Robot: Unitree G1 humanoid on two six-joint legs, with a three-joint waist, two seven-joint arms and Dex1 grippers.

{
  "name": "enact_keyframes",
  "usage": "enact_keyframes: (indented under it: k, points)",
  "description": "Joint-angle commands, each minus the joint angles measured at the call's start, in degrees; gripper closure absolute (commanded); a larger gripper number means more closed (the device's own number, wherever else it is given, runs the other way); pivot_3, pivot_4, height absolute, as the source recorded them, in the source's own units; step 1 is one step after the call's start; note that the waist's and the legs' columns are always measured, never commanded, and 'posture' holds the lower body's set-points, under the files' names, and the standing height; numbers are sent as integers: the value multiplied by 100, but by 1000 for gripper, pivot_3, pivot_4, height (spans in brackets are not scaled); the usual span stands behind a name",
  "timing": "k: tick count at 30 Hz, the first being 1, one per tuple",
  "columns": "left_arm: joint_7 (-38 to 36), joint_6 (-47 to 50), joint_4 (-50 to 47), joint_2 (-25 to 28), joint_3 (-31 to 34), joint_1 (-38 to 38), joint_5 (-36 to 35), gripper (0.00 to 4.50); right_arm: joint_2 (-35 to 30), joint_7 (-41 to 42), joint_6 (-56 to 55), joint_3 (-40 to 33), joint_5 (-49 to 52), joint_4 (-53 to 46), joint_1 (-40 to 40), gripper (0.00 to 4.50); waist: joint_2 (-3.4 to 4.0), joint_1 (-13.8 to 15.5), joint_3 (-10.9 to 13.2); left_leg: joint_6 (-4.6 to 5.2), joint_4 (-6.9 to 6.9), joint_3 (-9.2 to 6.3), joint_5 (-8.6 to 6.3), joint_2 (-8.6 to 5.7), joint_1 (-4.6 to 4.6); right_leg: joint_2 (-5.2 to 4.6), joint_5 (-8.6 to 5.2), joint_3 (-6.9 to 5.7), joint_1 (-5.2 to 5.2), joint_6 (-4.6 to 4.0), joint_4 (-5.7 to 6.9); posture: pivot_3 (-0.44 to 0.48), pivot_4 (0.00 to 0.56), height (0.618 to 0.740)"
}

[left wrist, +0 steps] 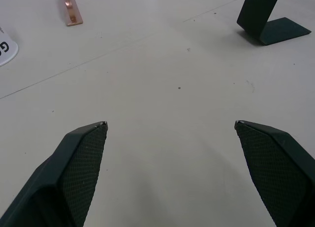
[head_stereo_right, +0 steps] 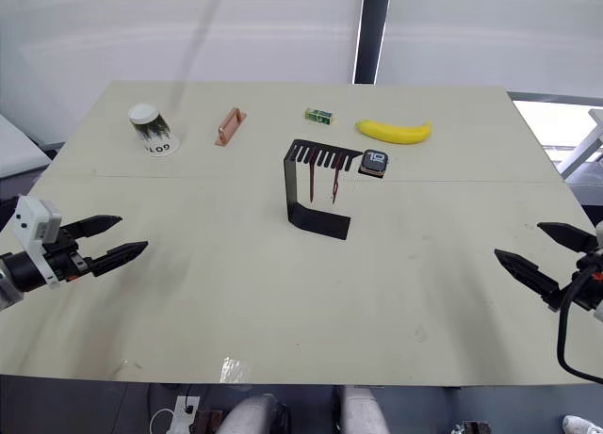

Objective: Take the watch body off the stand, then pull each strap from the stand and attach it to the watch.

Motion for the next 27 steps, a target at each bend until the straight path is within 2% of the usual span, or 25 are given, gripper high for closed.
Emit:
enact_keyframes:
  k: [1, 9, 17, 21, 27]
  points:
    - [-2, -88, -239, -32, 58, 26, -56, 35, -58, -70, -72, 19, -23, -10, -53, 0, 0, 0, 0, 0, 0, 0, 0, 0, 0, 0, 0, 0, 0, 0, 0, 0, 150, 740]
    - [65, 24, -391, -176, -176, -184, -113, 35, 302, -659, -134, 233, -275, -293, -130, 0, 0, 0, 0, -1, -2, 0, 0, 0, -1, 0, 0, 0, 0, 0, -1, 0, 150, 740]
    - [139, 641, -1270, -442, -800, -868, -464, 35, 702, -1695, 413, 349, -216, -1446, -88, 0, 1, 23, 1, -3, 2, -3, 2, 0, -4, 0, 1, -3, 1, 2, -1, 0, 150, 740]
    - [-87, 983, -1402, -588, -1279, -1665, -736, 35, 952, -2527, 1094, 484, 298, -2375, -387, 0, 1, 13, 1, -37, 6, -5, 21, 0, -8, 0, 2, -2, 0, 4, 1, 0, 150, 740]
    - [-544, 1148, -1211, -893, -1912, -2909, -942, 35, 1459, -4597, 2104, 1089, 1796, -3522, -1443, 0, 2, -22, 2, -57, 3, -7, 29, 2, -9, 9, 2, -3, -7, 4, 4, 0, 150, 740]
